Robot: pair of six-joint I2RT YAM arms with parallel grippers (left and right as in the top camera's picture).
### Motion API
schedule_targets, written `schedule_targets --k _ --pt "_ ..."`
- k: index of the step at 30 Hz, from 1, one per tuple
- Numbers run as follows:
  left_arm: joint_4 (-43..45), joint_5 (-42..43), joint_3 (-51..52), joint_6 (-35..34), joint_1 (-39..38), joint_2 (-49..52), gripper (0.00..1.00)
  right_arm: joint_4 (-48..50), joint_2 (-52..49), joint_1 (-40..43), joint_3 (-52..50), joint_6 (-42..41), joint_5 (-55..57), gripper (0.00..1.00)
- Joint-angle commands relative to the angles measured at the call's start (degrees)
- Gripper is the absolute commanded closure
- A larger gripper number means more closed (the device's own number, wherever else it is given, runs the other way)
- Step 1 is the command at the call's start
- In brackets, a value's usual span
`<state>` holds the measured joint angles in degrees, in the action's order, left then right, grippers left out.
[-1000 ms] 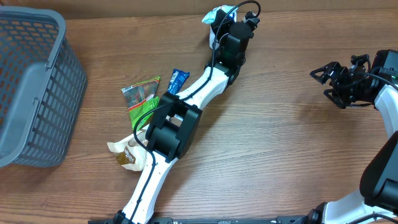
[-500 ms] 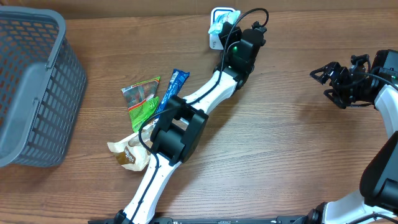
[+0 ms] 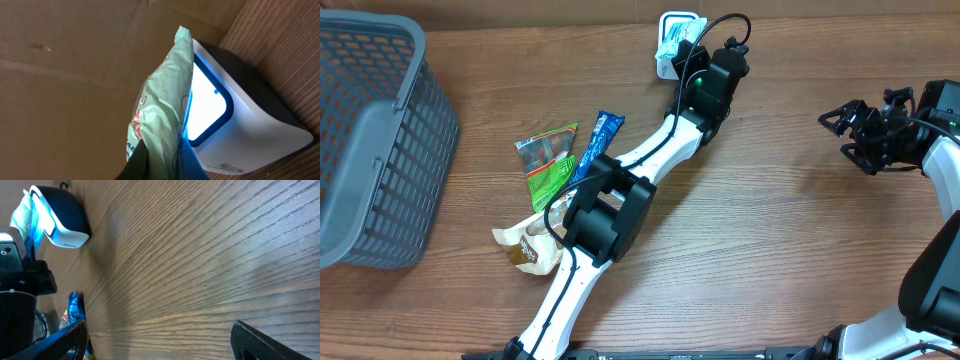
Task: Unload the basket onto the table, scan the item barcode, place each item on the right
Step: 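Hold the packet's barcode side against the scanner window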
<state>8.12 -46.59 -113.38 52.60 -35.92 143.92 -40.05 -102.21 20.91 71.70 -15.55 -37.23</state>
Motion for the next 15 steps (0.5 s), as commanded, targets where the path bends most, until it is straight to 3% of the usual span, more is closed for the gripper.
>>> schedule_targets --k 1,9,15 --pt "-0.15 -0.57 -0.35 -1.46 -0.79 0.09 0.96 0.04 1.07 -0.24 1.49 0.63 0.07 0.09" --pt "15.08 -7.87 -0.42 -3.32 -0.44 -0.15 0.96 0.13 1.07 -0.28 1.49 0.61 0.04 0.09" --pt "17.62 -8.33 -3.82 -1.4 -0.37 -1.92 0.96 0.15 1.07 -0.28 1.49 0.61 0.04 0.09"
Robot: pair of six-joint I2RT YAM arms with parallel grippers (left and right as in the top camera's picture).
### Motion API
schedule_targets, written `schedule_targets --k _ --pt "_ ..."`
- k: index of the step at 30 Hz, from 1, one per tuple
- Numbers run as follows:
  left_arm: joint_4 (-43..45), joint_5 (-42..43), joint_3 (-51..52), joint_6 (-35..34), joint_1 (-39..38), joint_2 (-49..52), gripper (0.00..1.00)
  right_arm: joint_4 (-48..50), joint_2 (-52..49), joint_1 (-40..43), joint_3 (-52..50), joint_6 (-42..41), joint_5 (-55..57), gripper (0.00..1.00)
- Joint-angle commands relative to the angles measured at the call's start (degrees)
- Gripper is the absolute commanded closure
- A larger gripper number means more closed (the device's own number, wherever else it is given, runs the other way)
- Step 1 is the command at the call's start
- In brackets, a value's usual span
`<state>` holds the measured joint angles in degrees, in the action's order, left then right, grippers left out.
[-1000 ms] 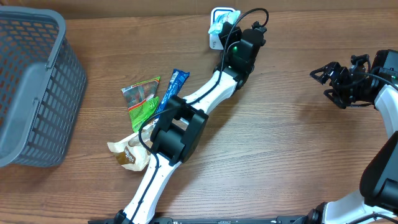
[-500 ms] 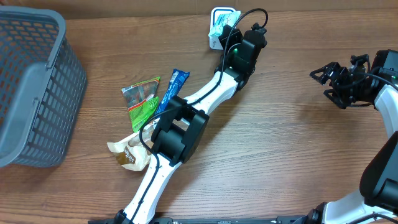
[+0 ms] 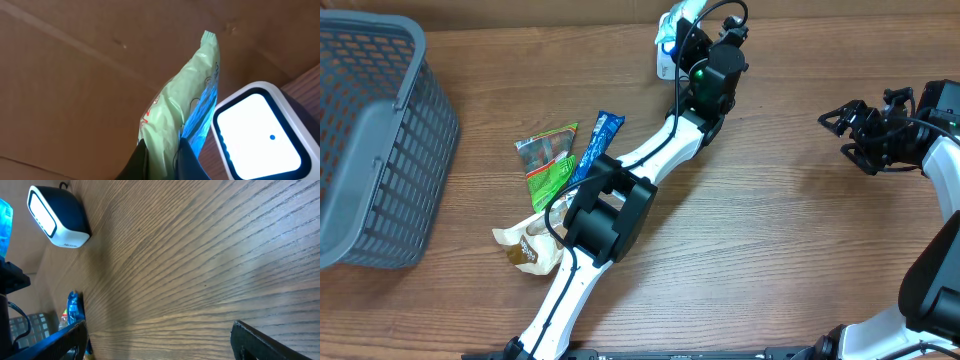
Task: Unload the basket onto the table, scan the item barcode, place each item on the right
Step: 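Hold the packet's barcode side against the scanner window, then move the packet right and hand it to the right gripper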
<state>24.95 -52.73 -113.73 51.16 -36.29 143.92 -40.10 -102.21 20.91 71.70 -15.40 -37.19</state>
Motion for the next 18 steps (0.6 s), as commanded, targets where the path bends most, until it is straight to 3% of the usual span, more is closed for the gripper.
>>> schedule_targets --k 1,6,8,10,12,14,18 --pt "0.79 -2.86 -4.42 -0.02 0.0 -2.32 0.96 0.17 1.07 -0.28 1.49 0.46 0.0 0.09" --pt "-3.69 -8.59 -7.41 -3.72 -0.26 -5.42 0.96 0.11 1.07 -0.28 1.49 0.48 -0.02 0.09" --pt "-10.75 -9.84 -7.43 -7.58 -0.59 -7.63 0.96 0.11 1.07 -0.28 1.49 0.48 -0.28 0.09" --pt "-23.04 -8.9 -7.43 -16.04 -1.05 -10.56 0.96 0.13 1.07 -0.28 1.49 0.46 -0.72 0.09" --pt "-39.15 -2.51 -7.43 -28.15 -1.25 -14.36 0.96 0.11 1.07 -0.28 1.49 0.48 -1.36 0.09" --pt "-52.26 8.94 -7.43 -39.54 -0.72 -18.27 0.96 0.07 1.07 -0.28 1.49 0.48 -1.7 0.09" --pt "-66.49 33.09 -7.43 -54.71 2.78 -24.96 0.96 -0.61 1.07 -0.35 1.49 0.5 -2.54 0.09"
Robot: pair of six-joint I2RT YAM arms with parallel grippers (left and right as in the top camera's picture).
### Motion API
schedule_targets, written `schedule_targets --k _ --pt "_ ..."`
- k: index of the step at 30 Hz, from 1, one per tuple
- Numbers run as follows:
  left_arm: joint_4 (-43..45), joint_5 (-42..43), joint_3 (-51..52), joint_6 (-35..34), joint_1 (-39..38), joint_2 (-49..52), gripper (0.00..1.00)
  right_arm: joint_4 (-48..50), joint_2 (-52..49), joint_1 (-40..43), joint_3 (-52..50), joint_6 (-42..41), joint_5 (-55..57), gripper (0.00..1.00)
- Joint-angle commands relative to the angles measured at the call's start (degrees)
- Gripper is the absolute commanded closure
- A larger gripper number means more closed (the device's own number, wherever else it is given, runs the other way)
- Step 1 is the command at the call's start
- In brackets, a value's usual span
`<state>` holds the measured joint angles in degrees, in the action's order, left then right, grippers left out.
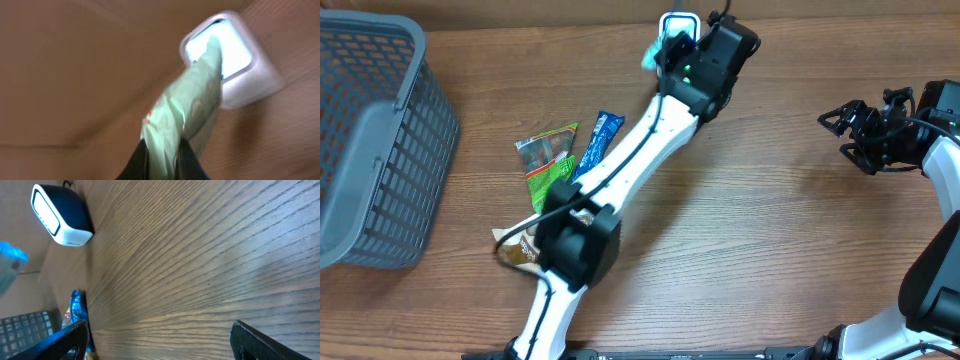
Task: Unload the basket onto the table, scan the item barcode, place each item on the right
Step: 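Move the packet right and hand it to the right gripper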
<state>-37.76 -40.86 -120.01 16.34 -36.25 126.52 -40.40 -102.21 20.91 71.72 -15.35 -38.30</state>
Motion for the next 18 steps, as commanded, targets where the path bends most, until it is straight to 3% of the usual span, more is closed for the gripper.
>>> schedule_targets --k 1,6,12,18 --pt "-6.49 27.63 -1.16 -22.1 3.93 -9.09 0.96 -0.52 1.07 -0.39 1.46 0.46 -1.57 0.09" --pt "-17.64 56.92 -1.16 -24.26 8.7 -12.76 0.95 -1.38 1.07 -2.19 1.46 0.81 -1.77 0.09" --pt "-28.26 71.04 -0.33 -20.5 10.69 -9.73 0.95 -1.7 1.07 -8.81 1.46 5.22 -3.48 0.09" --pt "-29.29 89.99 1.03 -13.22 10.75 -3.37 0.95 2.12 1.07 -17.35 1.46 13.75 -12.41 0.09"
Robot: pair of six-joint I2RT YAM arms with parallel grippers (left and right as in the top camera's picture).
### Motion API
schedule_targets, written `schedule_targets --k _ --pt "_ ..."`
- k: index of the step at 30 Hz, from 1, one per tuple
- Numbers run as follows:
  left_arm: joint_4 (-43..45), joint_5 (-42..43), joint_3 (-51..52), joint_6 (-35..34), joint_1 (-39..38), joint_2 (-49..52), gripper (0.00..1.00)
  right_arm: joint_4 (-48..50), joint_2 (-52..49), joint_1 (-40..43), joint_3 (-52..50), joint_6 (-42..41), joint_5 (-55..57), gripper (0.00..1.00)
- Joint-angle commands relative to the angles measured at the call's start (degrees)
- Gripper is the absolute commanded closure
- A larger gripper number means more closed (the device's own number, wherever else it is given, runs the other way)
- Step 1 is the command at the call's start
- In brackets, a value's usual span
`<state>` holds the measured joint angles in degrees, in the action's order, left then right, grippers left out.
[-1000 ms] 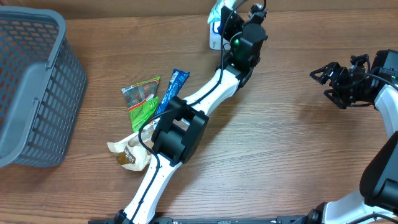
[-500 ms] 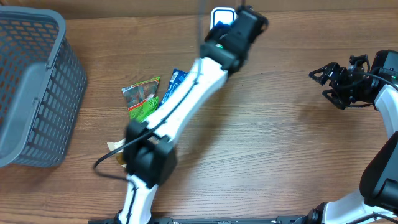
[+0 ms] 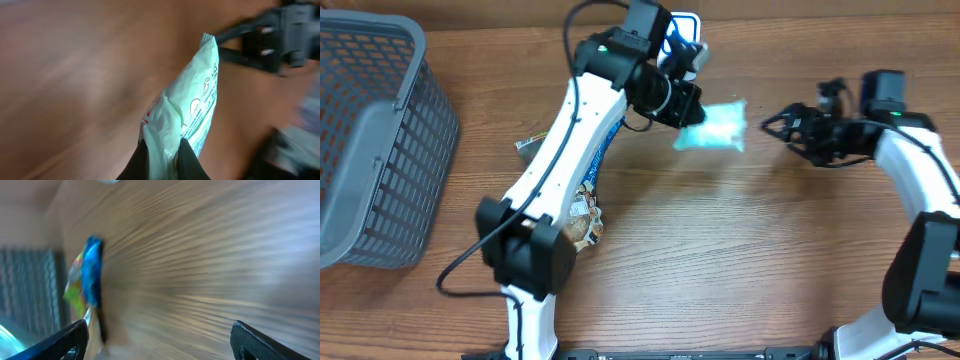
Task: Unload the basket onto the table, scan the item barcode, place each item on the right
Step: 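Move the packet right and hand it to the right gripper, then carry the packet right with the right gripper and drop it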
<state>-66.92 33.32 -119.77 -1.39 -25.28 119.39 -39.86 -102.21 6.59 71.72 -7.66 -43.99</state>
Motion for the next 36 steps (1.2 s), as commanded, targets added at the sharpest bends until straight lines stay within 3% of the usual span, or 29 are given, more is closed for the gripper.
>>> schedule_targets --k 1,11,15,22,30,32,36 --pt "-0.13 16.41 0.79 4.68 -0.07 4.44 0.95 2.16 1.07 -3.67 1.46 6.32 -7.69 0.09" --pt "0.74 18.16 0.79 4.83 4.96 7.48 0.95 5.9 1.07 -2.58 1.46 6.47 -14.23 0.13" --pt "1.9 24.15 0.79 5.25 7.37 7.48 0.96 5.95 1.07 -1.68 1.46 9.18 -17.55 0.12" --pt "2.84 28.5 0.79 5.25 7.17 7.48 0.96 5.95 1.05 -2.8 1.4 14.99 -23.23 0.09" --pt "2.86 30.14 0.79 5.18 6.71 7.48 0.96 9.49 1.05 -3.85 1.38 15.67 -25.83 0.08" --pt "2.84 31.3 0.79 5.18 6.58 7.48 0.96 10.25 1.05 -4.02 1.38 15.65 -26.47 0.12" --pt "2.86 31.04 0.79 5.22 6.12 7.48 0.96 10.88 1.05 -4.28 1.38 15.61 -26.62 0.34"
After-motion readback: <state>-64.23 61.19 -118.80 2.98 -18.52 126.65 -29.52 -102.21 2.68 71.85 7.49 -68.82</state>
